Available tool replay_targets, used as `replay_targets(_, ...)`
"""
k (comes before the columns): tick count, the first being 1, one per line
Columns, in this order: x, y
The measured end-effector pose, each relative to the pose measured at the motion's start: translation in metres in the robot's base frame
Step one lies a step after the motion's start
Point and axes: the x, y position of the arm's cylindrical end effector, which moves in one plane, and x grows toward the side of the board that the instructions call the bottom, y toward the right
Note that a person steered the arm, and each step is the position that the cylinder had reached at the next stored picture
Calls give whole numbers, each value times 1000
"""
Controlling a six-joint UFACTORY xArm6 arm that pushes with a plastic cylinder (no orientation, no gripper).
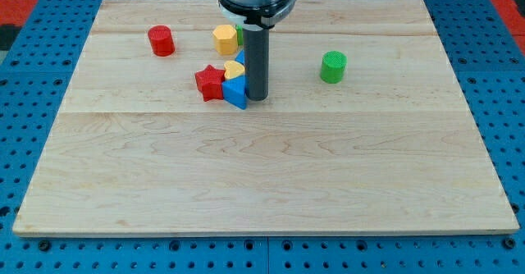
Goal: Move the green circle towards the center of the board
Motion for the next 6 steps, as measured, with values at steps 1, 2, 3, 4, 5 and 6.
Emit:
replay_targets(1, 0, -4)
replay_targets(2, 0, -4)
replay_targets(3, 10, 60)
replay_targets(4, 10, 151)
replay_targets(5, -27, 182)
replay_targets(6, -86, 182)
